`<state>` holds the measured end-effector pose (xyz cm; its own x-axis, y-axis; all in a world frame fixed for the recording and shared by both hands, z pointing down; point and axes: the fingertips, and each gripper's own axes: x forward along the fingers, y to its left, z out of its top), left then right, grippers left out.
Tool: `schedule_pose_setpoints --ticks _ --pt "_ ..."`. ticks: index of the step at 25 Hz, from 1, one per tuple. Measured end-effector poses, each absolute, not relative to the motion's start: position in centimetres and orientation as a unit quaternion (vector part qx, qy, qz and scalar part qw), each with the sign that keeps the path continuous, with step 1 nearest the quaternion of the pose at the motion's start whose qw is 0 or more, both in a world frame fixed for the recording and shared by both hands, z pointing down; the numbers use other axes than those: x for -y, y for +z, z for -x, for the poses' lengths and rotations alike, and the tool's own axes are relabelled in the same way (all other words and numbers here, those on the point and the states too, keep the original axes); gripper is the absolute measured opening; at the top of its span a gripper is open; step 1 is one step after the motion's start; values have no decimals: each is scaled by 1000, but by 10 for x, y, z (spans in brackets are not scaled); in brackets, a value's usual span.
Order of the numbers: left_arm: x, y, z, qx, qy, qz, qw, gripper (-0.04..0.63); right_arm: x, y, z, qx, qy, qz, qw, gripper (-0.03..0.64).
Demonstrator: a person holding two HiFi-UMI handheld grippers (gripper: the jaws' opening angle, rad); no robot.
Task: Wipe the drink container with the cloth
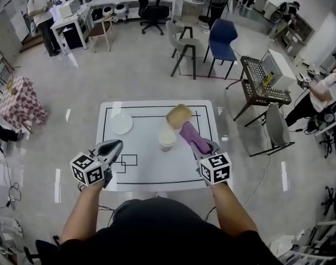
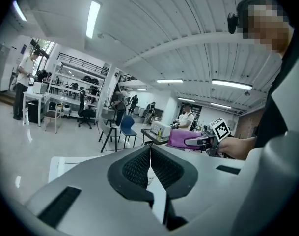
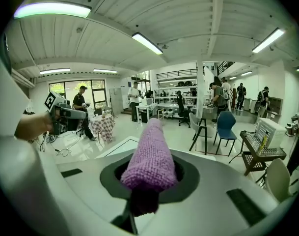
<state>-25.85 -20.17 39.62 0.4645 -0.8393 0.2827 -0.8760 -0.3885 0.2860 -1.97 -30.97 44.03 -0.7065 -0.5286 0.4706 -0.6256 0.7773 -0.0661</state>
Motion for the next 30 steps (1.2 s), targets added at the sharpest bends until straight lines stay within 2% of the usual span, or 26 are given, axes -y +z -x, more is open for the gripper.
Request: schedule_pose_setpoints --ticks 11,23,30 --pt "248 418 243 510 63 -833 204 24 354 457 22 917 113 -314 220 81" --pt "303 474 226 470 125 -853 192 30 383 489 53 909 59 -309 274 81" --pt "325 528 197 409 189 -873 185 185 393 510 86 903 4 -284 321 81"
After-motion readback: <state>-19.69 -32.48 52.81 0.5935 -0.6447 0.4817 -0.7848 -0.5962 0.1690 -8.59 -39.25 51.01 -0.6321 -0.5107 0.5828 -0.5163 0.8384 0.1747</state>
